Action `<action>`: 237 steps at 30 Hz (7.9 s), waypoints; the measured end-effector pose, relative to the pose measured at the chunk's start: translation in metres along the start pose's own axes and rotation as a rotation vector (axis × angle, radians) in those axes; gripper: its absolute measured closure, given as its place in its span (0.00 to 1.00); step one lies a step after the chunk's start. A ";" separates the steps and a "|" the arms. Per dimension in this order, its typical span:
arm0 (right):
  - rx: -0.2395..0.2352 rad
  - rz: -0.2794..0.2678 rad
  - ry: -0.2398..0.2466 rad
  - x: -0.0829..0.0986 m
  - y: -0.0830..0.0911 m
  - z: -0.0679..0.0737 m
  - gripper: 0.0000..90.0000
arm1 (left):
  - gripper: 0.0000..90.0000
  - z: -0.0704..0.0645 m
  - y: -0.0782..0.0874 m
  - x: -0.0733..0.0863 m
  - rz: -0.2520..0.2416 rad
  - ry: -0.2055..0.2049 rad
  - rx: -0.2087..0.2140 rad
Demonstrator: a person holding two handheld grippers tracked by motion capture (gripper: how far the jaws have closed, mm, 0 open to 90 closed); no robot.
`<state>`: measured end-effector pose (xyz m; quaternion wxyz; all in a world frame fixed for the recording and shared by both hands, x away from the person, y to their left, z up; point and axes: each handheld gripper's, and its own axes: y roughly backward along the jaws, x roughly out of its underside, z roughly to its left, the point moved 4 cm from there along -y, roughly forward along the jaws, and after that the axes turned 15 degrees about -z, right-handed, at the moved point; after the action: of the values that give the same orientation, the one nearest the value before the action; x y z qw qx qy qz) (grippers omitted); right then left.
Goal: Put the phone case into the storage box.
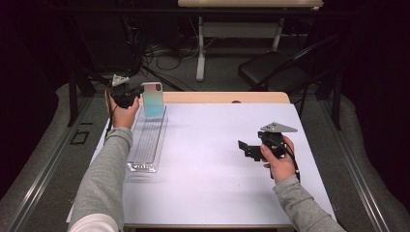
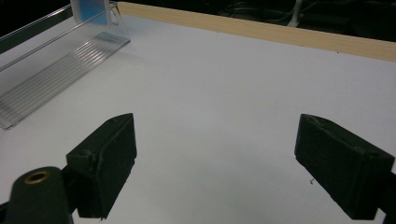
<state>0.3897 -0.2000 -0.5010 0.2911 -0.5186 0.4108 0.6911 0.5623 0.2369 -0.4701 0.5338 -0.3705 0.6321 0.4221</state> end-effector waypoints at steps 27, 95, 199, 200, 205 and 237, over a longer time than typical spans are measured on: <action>0.004 0.008 -0.009 0.005 0.001 -0.004 0.14 | 0.94 0.000 -0.012 0.021 0.063 -0.017 -0.005; -0.004 0.019 -0.015 0.010 -0.003 -0.002 0.14 | 0.71 0.016 -0.011 0.031 0.056 -0.004 -0.045; -0.019 -0.024 -0.001 0.008 -0.001 0.000 0.16 | 0.40 -0.059 0.123 -0.007 0.030 -0.038 0.204; -0.019 -0.023 -0.002 0.008 -0.001 0.000 0.16 | 0.40 -0.062 0.125 -0.006 0.023 -0.029 0.210; -0.018 -0.029 -0.007 0.008 0.001 0.000 0.16 | 0.38 -0.072 0.132 -0.002 0.021 -0.026 0.253; -0.038 -0.057 0.065 0.008 0.033 0.013 0.16 | 0.18 -0.104 0.172 0.040 0.016 0.017 0.415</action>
<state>0.3538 -0.2046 -0.4986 0.2873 -0.5577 0.3918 0.6730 0.3605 0.2027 -0.4781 0.5902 -0.2513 0.7127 0.2839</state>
